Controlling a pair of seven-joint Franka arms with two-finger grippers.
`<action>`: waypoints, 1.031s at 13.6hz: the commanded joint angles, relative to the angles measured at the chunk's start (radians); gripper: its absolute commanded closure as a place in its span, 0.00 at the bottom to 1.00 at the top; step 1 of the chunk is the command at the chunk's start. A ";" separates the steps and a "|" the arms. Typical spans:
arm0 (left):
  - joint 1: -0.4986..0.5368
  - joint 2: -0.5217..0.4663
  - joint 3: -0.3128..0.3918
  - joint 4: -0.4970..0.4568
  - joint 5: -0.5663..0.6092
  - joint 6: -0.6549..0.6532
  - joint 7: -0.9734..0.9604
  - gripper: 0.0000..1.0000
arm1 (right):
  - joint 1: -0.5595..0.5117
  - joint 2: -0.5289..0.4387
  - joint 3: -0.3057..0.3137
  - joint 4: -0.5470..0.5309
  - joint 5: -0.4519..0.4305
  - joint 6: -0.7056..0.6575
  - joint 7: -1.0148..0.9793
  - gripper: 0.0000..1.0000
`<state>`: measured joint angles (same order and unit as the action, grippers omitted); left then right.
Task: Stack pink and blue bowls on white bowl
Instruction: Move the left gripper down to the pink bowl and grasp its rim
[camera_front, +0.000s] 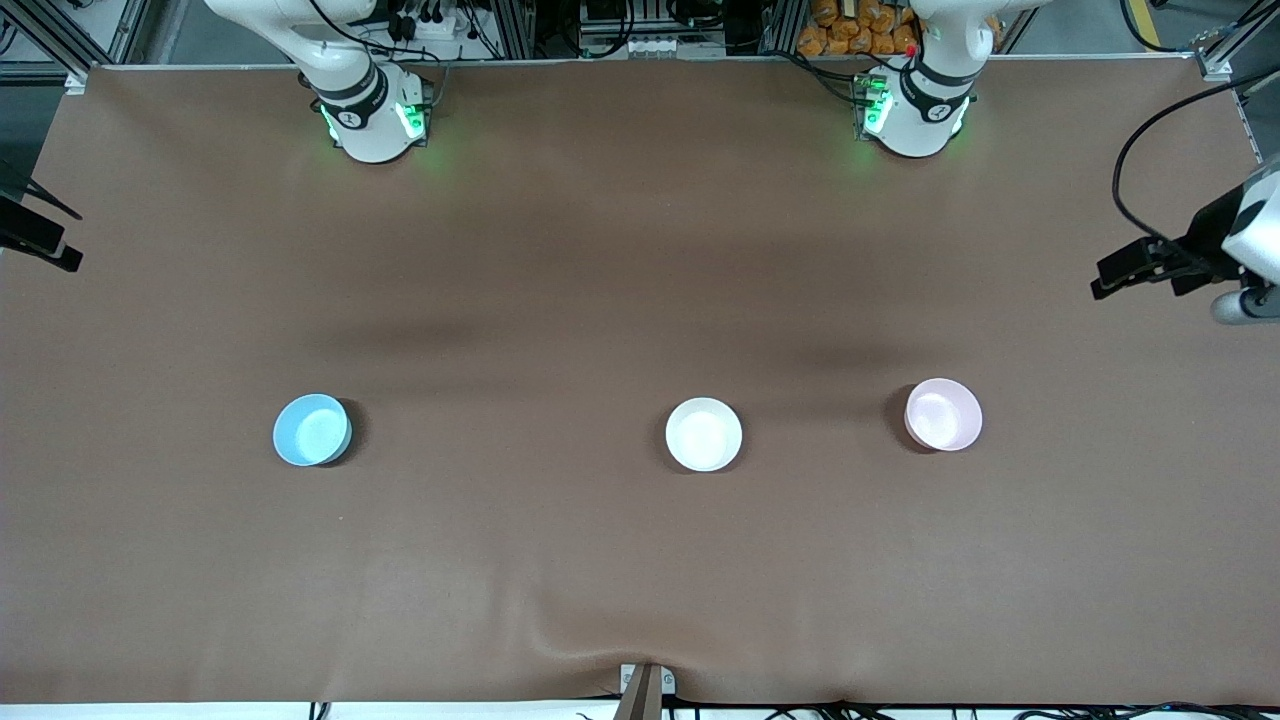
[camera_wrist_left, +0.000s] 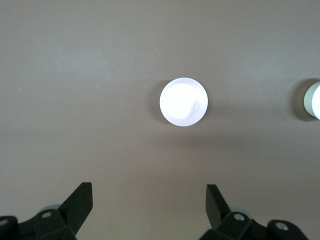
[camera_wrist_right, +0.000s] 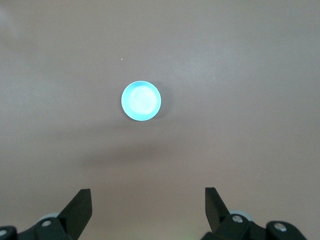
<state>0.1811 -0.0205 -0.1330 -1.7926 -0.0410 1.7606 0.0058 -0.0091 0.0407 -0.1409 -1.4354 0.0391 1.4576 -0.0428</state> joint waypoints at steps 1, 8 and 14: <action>0.012 -0.021 -0.005 -0.103 -0.019 0.127 0.055 0.00 | -0.002 -0.004 0.006 0.018 0.010 -0.032 -0.006 0.00; 0.037 0.005 -0.005 -0.291 -0.020 0.405 0.080 0.00 | -0.005 -0.008 0.001 0.032 -0.007 -0.078 0.001 0.00; 0.054 0.072 -0.007 -0.344 -0.019 0.544 0.109 0.00 | -0.041 -0.007 -0.016 0.038 -0.011 -0.083 0.003 0.00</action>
<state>0.2224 0.0349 -0.1324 -2.0998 -0.0410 2.2249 0.0671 -0.0250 0.0351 -0.1593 -1.4176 0.0348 1.3872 -0.0425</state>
